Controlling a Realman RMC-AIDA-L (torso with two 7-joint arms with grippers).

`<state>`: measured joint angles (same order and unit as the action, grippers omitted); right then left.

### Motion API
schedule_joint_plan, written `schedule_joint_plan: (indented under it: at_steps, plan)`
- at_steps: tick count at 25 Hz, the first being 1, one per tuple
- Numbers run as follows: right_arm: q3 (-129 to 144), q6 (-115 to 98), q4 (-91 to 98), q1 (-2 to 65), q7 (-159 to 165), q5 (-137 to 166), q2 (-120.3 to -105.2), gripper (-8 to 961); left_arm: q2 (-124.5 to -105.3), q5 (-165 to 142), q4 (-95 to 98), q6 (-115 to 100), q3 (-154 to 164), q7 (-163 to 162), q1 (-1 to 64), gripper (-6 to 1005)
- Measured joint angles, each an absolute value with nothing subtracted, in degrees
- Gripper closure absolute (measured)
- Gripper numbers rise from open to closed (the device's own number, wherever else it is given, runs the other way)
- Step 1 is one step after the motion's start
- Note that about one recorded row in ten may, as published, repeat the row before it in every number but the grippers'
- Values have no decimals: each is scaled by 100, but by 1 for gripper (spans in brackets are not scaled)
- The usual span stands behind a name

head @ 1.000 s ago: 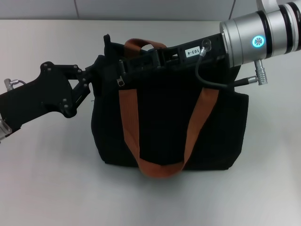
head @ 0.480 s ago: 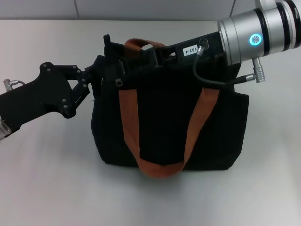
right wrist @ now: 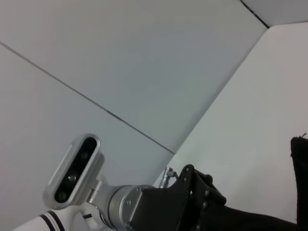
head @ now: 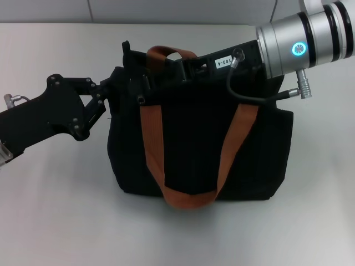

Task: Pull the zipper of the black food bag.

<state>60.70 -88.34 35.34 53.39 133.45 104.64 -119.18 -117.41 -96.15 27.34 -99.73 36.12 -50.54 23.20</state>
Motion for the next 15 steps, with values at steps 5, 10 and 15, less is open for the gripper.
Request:
schedule_joint_plan:
  at_steps: [5,10,15]
  plan:
    - [6172,-8725,3535,5347,13317,10467,-11924,532,-11742,-9615,2734,-9986,3612,-5054,2320,932]
    - [6318,-8685,3618,5362,13302,10468,-11931,572,-11742,-9615,2734,-9997,3612,-5054,2326,930]
    - [6406,-8596,3668,5369,13308,10454,-11935,632,-11742,-9615,2733,-10001,3612,-5054,2329,928]
